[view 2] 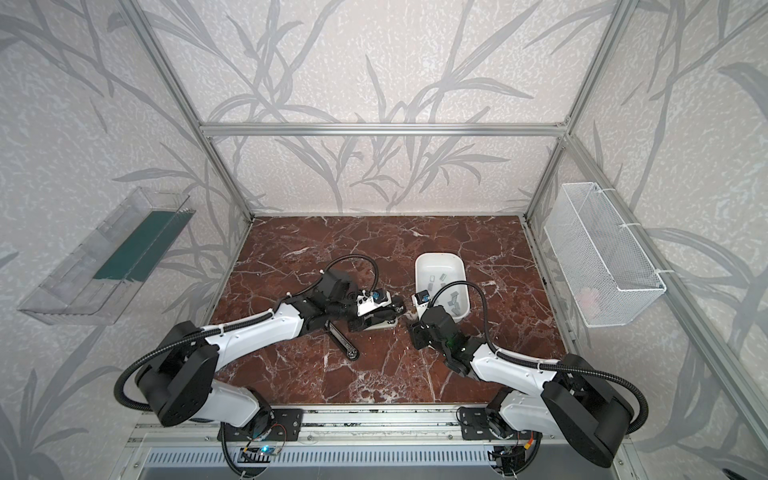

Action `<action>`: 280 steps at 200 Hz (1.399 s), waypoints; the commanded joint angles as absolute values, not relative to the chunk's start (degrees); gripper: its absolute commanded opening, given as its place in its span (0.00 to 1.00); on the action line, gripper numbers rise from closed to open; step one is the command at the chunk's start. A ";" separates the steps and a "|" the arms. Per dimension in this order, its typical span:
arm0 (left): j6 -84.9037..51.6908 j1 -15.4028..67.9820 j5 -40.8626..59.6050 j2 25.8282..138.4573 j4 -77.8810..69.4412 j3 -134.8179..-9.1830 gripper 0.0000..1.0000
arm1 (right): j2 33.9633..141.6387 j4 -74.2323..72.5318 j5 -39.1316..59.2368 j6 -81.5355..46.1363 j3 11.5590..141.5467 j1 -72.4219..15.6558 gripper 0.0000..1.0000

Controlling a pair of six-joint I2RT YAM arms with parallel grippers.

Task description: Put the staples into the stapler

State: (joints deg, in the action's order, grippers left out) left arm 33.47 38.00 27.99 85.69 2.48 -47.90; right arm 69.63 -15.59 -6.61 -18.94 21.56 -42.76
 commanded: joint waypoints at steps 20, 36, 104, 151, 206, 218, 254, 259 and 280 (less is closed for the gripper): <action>33.51 38.18 31.50 89.61 7.68 -51.99 0.52 | 72.54 -13.00 -7.64 -20.96 22.65 -40.23 0.45; 33.38 38.28 30.90 91.24 8.71 -52.53 0.51 | 73.18 -13.26 -8.97 -21.03 22.59 -40.02 0.46; 32.39 38.17 24.81 98.14 11.32 -57.46 0.56 | 75.23 -14.39 -7.23 -20.61 23.00 -38.67 0.47; 33.39 38.20 26.67 98.83 10.50 -57.41 0.58 | 75.06 -14.29 -6.66 -20.42 22.94 -38.69 0.47; 34.56 38.25 32.28 100.98 8.99 -57.18 0.54 | 73.97 -15.26 -4.77 -19.72 22.12 -38.69 0.49; 34.86 38.33 32.67 101.31 8.84 -57.23 0.54 | 73.63 -15.62 -4.33 -19.60 21.73 -38.74 0.49; 36.41 38.32 32.88 102.48 7.75 -57.05 0.54 | 71.82 -15.38 -4.05 -19.60 20.68 -38.74 0.49; 36.70 38.35 32.91 102.85 7.75 -57.13 0.53 | 71.52 -15.44 -3.96 -19.61 20.45 -38.70 0.49; 37.34 38.32 32.53 104.48 9.35 -58.42 0.45 | 70.35 -15.43 -3.63 -19.60 19.71 -38.71 0.49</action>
